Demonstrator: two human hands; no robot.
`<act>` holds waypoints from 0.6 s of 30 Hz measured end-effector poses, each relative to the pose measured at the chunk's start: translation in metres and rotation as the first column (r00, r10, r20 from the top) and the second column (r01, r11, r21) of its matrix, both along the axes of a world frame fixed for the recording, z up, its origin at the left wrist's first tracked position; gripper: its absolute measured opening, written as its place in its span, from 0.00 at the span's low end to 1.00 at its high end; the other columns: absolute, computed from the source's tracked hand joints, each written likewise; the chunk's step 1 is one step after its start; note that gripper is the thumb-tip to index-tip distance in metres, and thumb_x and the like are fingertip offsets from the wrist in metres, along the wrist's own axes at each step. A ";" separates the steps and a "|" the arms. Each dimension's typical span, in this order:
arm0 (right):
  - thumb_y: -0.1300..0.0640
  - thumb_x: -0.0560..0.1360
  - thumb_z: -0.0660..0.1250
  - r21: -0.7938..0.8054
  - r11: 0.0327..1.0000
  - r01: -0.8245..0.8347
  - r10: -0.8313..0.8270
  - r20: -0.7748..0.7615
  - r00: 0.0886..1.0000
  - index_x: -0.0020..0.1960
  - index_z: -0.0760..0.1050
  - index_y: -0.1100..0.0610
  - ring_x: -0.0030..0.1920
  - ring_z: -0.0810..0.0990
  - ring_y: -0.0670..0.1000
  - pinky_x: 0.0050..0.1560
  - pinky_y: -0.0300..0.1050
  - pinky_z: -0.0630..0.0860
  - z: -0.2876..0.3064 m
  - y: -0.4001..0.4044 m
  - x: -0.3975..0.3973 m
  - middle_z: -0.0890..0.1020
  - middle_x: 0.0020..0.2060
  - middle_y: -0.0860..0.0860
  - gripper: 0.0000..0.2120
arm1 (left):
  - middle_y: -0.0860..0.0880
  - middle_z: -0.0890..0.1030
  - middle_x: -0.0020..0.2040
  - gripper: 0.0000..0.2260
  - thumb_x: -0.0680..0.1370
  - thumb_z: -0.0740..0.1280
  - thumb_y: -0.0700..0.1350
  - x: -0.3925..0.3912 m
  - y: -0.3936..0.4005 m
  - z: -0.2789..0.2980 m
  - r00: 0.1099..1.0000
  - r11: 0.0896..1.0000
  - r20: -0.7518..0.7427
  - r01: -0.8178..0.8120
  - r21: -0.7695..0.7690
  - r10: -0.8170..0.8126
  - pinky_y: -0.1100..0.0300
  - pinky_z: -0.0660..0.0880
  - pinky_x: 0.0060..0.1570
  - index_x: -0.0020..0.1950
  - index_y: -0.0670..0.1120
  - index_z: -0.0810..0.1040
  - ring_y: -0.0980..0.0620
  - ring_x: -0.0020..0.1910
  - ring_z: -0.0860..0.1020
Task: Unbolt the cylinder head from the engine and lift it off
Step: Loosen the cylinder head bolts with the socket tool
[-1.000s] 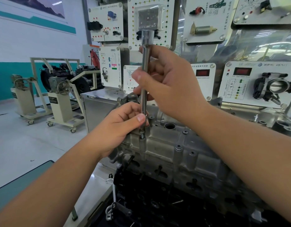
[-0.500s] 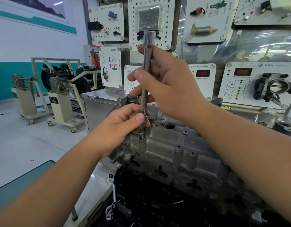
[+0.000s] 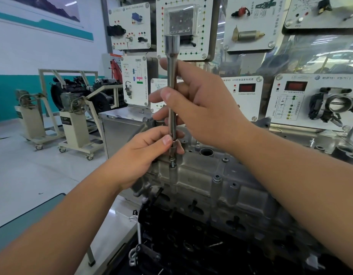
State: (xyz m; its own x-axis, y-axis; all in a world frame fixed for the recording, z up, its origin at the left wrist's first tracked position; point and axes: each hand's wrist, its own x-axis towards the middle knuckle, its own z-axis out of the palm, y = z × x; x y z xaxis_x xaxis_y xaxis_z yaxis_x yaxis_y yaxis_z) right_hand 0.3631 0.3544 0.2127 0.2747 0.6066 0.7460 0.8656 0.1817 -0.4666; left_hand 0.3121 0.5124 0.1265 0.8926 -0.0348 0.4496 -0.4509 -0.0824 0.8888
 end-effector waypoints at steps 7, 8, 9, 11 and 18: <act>0.61 0.79 0.69 0.134 0.989 0.068 -0.063 -0.043 0.997 0.65 0.72 0.48 0.39 0.87 0.45 0.40 0.44 0.84 -0.001 0.001 0.003 0.86 0.40 0.48 0.17 | 0.54 0.83 0.41 0.03 0.73 0.70 0.53 0.002 -0.005 -0.002 0.996 0.998 0.059 -0.060 -0.023 0.061 0.66 0.78 0.42 0.45 0.58 0.83 0.59 0.40 0.81; 0.62 0.79 0.68 0.128 0.990 0.058 -0.053 -0.042 0.998 0.64 0.72 0.47 0.39 0.87 0.45 0.40 0.46 0.85 -0.001 0.001 0.003 0.86 0.41 0.49 0.17 | 0.53 0.84 0.41 0.04 0.74 0.70 0.53 0.002 -0.004 -0.002 0.997 0.998 0.054 -0.057 -0.020 0.058 0.66 0.78 0.43 0.45 0.58 0.84 0.59 0.40 0.81; 0.62 0.80 0.67 0.119 0.992 0.048 -0.042 -0.047 0.998 0.63 0.72 0.46 0.39 0.87 0.45 0.40 0.47 0.85 0.000 0.001 0.003 0.86 0.41 0.49 0.16 | 0.53 0.84 0.42 0.05 0.74 0.69 0.54 0.002 -0.004 -0.002 0.998 0.999 0.038 -0.049 -0.021 0.049 0.65 0.78 0.43 0.47 0.58 0.84 0.58 0.42 0.81; 0.63 0.80 0.65 0.103 0.994 0.034 -0.026 -0.075 0.997 0.61 0.71 0.45 0.39 0.87 0.46 0.40 0.46 0.85 0.000 0.001 0.002 0.86 0.41 0.48 0.16 | 0.51 0.85 0.45 0.08 0.75 0.67 0.56 0.001 -0.001 -0.001 1.000 0.999 -0.001 -0.030 -0.026 0.030 0.63 0.79 0.44 0.50 0.58 0.85 0.56 0.45 0.83; 0.61 0.79 0.69 0.090 0.996 -0.001 0.010 -0.100 0.995 0.57 0.70 0.43 0.37 0.87 0.47 0.36 0.39 0.82 0.002 0.001 -0.001 0.86 0.41 0.47 0.15 | 0.52 0.84 0.42 0.04 0.73 0.70 0.53 0.002 -0.003 -0.001 0.998 0.998 0.044 -0.051 -0.043 0.053 0.63 0.79 0.45 0.47 0.57 0.84 0.57 0.42 0.82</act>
State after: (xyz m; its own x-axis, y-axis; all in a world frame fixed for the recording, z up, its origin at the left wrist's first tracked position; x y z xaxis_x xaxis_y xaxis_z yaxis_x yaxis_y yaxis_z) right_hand 0.3620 0.3552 0.2147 0.3477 0.5403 0.7663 0.8141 0.2315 -0.5326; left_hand 0.3145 0.5096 0.1253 0.8716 0.0307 0.4892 -0.4863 -0.0700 0.8710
